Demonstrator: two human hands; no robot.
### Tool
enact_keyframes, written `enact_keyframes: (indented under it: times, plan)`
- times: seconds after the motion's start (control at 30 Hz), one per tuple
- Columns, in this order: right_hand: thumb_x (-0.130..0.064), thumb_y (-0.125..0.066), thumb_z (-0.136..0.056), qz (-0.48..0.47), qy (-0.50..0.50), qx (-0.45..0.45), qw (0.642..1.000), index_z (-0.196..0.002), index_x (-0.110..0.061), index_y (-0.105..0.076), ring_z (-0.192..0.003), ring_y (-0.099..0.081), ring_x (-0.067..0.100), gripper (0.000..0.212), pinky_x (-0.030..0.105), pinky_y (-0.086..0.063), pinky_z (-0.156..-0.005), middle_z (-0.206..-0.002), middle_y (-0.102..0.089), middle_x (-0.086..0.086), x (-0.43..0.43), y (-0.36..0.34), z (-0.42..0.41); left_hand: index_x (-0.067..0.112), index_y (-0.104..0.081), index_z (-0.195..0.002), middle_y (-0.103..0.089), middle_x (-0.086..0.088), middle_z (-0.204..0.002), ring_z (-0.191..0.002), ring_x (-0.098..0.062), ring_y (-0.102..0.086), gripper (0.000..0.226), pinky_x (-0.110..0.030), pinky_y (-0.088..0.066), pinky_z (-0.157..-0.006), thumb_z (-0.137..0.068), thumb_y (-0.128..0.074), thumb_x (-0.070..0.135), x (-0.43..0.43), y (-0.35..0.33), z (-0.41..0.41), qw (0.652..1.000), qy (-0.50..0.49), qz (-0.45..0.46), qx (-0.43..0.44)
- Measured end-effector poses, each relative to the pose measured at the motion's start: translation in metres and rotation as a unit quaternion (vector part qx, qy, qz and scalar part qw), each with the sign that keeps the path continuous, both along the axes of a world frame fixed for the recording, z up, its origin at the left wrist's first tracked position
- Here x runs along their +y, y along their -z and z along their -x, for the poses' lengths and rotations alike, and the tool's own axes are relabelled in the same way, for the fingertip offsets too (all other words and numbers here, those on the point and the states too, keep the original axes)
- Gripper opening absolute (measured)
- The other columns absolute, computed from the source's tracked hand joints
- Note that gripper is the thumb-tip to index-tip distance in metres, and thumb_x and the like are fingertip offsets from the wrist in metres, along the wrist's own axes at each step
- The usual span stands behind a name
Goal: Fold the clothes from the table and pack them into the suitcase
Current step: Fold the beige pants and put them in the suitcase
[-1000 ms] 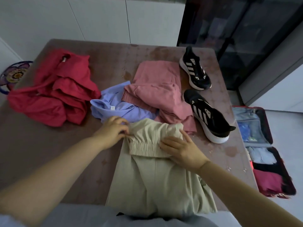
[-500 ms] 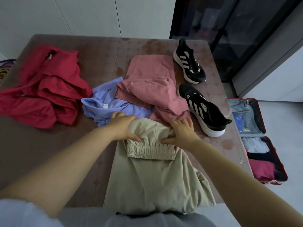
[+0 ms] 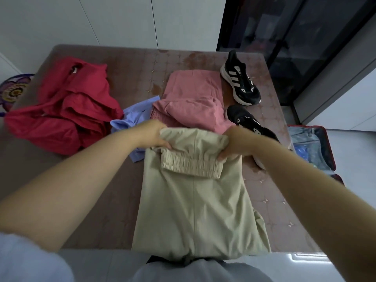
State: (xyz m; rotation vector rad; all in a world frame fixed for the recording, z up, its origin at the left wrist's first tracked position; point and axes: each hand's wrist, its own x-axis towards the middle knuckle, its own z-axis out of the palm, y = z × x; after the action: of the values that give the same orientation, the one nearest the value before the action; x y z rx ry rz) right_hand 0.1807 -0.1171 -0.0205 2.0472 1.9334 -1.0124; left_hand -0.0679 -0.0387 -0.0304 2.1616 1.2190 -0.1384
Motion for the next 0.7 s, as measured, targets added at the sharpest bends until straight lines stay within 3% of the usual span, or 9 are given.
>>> enact_keyframes:
  times: [0.07,0.17,0.23,0.3,0.37,0.43,0.47,0.57,0.7]
  plan:
    - [-0.028,-0.086,-0.063,-0.035,-0.002,-0.039,0.999,-0.077,-0.009,-0.067,-0.067,-0.063,0.02,0.03,0.019,-0.046,-0.054,-0.068,-0.065,0.002,0.018,-0.027,-0.006,0.012,-0.062,-0.079,-0.057,0.003,-0.069,-0.074,-0.021,-0.055,0.023,-0.028,-0.037,-0.06,-0.072,-0.08,0.026,0.013,-0.022,-0.006,0.998,-0.023,-0.053,-0.038]
    - [-0.032,-0.086,-0.062,-0.15,0.024,-0.084,0.985,-0.078,-0.009,-0.063,-0.078,-0.063,0.026,0.036,0.032,-0.049,-0.071,-0.072,-0.063,0.005,0.038,-0.062,-0.009,0.017,-0.064,-0.086,-0.057,-0.001,-0.079,-0.079,-0.022,-0.054,0.023,-0.028,-0.034,-0.063,-0.073,-0.078,0.03,0.03,-0.056,-0.016,0.979,-0.071,-0.179,-0.064]
    - [-0.035,-0.083,-0.066,-0.235,0.047,-0.113,0.964,-0.078,-0.009,-0.057,-0.084,-0.059,0.028,0.038,0.036,-0.041,-0.082,-0.079,-0.059,0.005,0.041,-0.072,-0.008,0.015,-0.062,-0.083,-0.06,-0.006,-0.083,-0.083,-0.028,-0.056,0.022,-0.031,-0.033,-0.065,-0.077,-0.074,0.032,0.034,-0.07,-0.018,0.956,-0.087,-0.27,-0.074]
    - [-0.024,-0.075,-0.074,-0.366,0.037,-0.158,0.916,-0.072,-0.013,-0.055,-0.078,-0.058,0.029,0.023,0.035,-0.033,-0.089,-0.073,-0.054,0.004,0.034,-0.068,-0.005,0.01,-0.06,-0.082,-0.063,-0.015,-0.085,-0.086,-0.034,-0.057,0.022,-0.035,-0.034,-0.072,-0.081,-0.071,0.029,0.027,-0.071,-0.016,0.931,-0.093,-0.343,-0.077]
    - [-0.003,-0.061,-0.066,-0.525,-0.005,-0.18,0.832,-0.063,-0.012,-0.056,-0.061,-0.056,0.029,0.01,0.035,-0.032,-0.084,-0.061,-0.052,0.005,0.012,-0.047,0.0,0.008,-0.06,-0.079,-0.064,-0.017,-0.078,-0.081,-0.035,-0.06,0.015,-0.039,-0.035,-0.093,-0.078,-0.07,0.019,0.011,-0.054,-0.007,0.903,-0.058,-0.418,-0.087]
    - [-0.002,-0.053,-0.062,-0.589,-0.063,-0.154,0.791,-0.068,-0.012,-0.061,-0.056,-0.055,0.027,0.014,0.037,-0.032,-0.081,-0.06,-0.053,0.005,-0.022,-0.007,0.003,0.006,-0.065,-0.08,-0.066,-0.013,-0.074,-0.075,-0.03,-0.062,0.012,-0.042,-0.029,-0.104,-0.07,-0.06,0.011,-0.014,-0.02,0.009,0.867,0.017,-0.489,-0.091]
    - [-0.005,-0.054,-0.069,-0.582,-0.09,-0.15,0.794,-0.077,-0.013,-0.064,-0.058,-0.056,0.026,0.015,0.039,-0.033,-0.083,-0.064,-0.055,0.004,-0.041,0.018,0.004,0.006,-0.068,-0.081,-0.067,-0.01,-0.074,-0.075,-0.027,-0.061,0.021,-0.04,-0.024,-0.108,-0.068,-0.052,0.01,-0.029,0.001,0.019,0.86,0.055,-0.499,-0.093]
    - [-0.012,-0.05,-0.081,-0.507,-0.174,-0.148,0.831,-0.109,-0.017,-0.059,-0.073,-0.055,0.025,0.03,0.048,-0.033,-0.097,-0.081,-0.064,0.001,-0.096,0.085,0.004,0.016,-0.068,-0.093,-0.071,-0.001,-0.084,-0.079,-0.018,-0.064,0.034,-0.039,-0.014,-0.112,-0.07,-0.043,0.009,-0.078,0.06,0.048,0.889,0.157,-0.425,-0.067]
    - [-0.018,-0.041,-0.076,-0.404,-0.216,-0.113,0.882,-0.122,-0.019,-0.053,-0.088,-0.06,0.022,0.047,0.044,-0.008,-0.115,-0.093,-0.064,-0.001,-0.134,0.11,0.005,0.019,-0.055,-0.117,-0.069,0.0,-0.105,-0.102,-0.012,-0.054,0.046,-0.042,-0.005,-0.115,-0.072,-0.045,0.025,-0.115,0.094,0.072,0.92,0.21,-0.331,-0.016]
